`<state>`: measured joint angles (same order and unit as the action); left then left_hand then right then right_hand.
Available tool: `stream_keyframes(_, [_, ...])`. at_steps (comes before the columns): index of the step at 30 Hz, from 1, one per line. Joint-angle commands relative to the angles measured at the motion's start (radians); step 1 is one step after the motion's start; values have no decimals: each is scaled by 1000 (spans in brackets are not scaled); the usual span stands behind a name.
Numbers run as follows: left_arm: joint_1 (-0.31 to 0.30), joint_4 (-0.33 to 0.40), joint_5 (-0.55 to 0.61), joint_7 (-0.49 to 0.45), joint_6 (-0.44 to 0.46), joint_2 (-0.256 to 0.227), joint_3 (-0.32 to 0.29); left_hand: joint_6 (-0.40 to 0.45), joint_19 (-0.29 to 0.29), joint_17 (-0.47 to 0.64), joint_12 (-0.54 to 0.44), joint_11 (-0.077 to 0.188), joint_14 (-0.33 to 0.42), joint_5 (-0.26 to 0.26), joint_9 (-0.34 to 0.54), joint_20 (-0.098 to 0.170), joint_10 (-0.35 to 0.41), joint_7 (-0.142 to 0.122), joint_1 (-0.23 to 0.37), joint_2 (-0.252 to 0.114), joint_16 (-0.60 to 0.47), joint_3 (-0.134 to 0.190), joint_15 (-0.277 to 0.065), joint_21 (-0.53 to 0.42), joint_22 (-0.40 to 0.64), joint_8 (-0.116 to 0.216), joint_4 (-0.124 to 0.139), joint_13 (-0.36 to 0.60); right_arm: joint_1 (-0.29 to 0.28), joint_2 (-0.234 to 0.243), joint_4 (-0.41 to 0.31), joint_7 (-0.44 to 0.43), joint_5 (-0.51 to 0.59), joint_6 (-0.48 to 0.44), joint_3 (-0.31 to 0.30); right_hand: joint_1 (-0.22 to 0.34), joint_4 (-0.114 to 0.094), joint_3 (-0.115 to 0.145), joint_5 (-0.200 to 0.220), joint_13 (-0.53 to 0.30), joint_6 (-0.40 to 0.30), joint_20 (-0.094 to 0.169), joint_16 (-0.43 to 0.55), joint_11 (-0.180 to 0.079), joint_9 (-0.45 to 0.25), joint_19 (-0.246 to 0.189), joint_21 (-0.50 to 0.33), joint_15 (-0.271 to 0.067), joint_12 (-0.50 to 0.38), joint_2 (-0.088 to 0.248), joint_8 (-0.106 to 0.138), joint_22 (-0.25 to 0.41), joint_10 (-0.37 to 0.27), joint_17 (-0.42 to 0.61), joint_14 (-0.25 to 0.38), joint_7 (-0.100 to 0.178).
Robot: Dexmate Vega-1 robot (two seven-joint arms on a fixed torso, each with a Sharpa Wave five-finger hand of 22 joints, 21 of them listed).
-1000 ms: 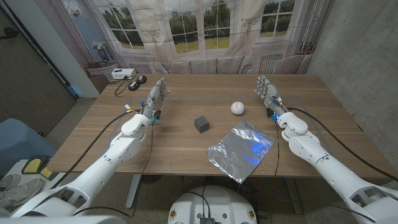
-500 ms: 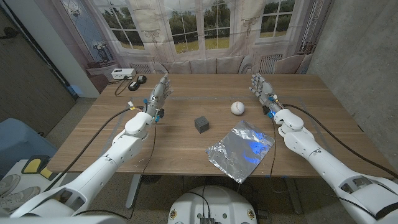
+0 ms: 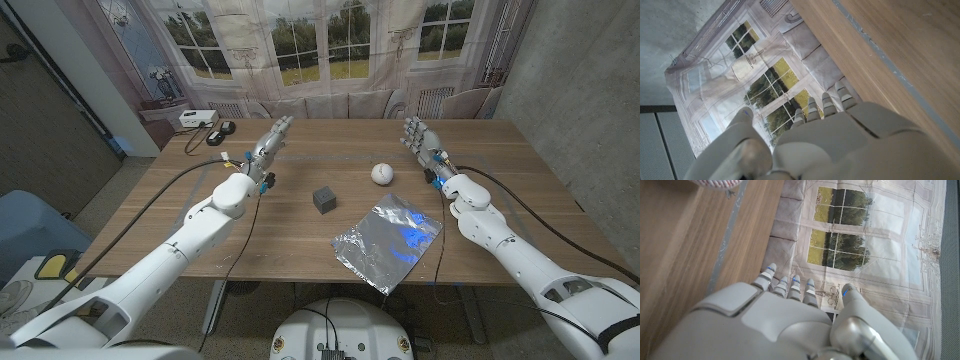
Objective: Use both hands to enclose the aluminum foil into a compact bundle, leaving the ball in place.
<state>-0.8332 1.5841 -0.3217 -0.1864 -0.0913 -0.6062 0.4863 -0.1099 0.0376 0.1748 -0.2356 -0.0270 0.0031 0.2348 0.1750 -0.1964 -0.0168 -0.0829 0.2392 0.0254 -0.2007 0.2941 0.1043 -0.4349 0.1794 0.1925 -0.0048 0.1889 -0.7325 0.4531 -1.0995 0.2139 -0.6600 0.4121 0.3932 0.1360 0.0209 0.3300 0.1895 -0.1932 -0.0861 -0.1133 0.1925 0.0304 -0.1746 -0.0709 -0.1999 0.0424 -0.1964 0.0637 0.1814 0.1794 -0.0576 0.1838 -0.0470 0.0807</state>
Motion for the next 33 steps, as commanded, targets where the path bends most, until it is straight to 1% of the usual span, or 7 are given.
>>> stream_keyframes(1, [42, 127, 134, 10, 162, -46, 66, -3, 1, 6, -8, 2, 16, -3, 3, -10, 27, 13, 26, 20, -10, -1, 2, 12, 6, 2, -25, 4, -39, 32, -37, 8, -9, 34, -25, 8, 5, 4, 7, -3, -8, -6, 7, 0, -4, -6, -5, 6, -8, 0, 6, 2, -8, 3, 1, 1])
stream_keyframes(4, [52, 159, 158, 18, 205, -54, 81, 20, 56, 9, -12, 21, 18, -7, 5, -13, 47, 15, 50, 36, -6, -4, 1, 42, 7, 10, -48, 8, -51, 35, -44, 9, -14, 39, -30, 8, 5, 4, 8, -3, -8, -8, 7, 2, -4, -6, -5, 6, -8, 0, 5, 2, -9, 3, 2, 1])
stream_keyframes(8, [70, 200, 191, 38, 256, -67, 103, 72, 125, 12, -6, 10, -22, -10, 9, -16, 46, 31, 69, 53, 11, -12, 10, 81, 12, 23, -67, 12, -61, 38, -49, 10, -19, 46, -35, 11, 8, 4, 8, -3, -9, -9, 7, -1, -4, -6, -5, 7, -8, 0, 6, 2, -10, 2, 3, 1])
stream_keyframes(14, [107, 239, 248, 77, 314, -80, 143, 87, 141, 13, 2, 0, -35, -10, 10, -17, 27, 37, 72, 56, 13, -15, 11, 91, 13, 25, -71, 14, -76, 44, -64, 10, -22, 61, -43, 13, 11, 4, 8, -3, -11, -8, 7, 0, -4, -6, -5, 9, -8, -1, 6, 2, -11, 2, 4, 0])
stream_keyframes(18, [135, 259, 284, 110, 351, -84, 171, 83, 113, 13, 2, -9, -24, -10, 12, -10, 28, 43, 87, 56, 6, -14, 3, 84, 15, 22, -79, 15, -82, 47, -71, 10, -25, 69, -48, 14, 12, 4, 8, -3, -11, -9, 6, 0, -4, -7, -5, 10, -8, -1, 6, 2, -11, 2, 4, 0])
stream_keyframes(25, [191, 270, 347, 162, 402, -72, 221, 91, 9, 14, -15, -2, 11, -2, 15, -8, 70, 63, 183, 39, -7, 10, -14, 58, 14, 24, -128, 25, -91, 49, -73, 13, -34, 82, -57, 15, 14, 4, 8, -3, -11, -8, 6, 0, -4, -7, -5, 11, -8, -2, 6, 2, -12, 2, 5, 0])
stream_keyframes(33, [250, 270, 394, 232, 461, -55, 272, 114, -26, 15, -26, -3, 59, 2, 16, -12, 94, 81, 236, 48, -21, 15, -35, 55, 13, 29, -149, 31, -104, 50, -72, 16, -45, 93, -68, 16, 16, 4, 8, -3, -12, -7, 6, -1, -4, -8, -5, 11, -7, -3, 6, 2, -12, 2, 5, 1])
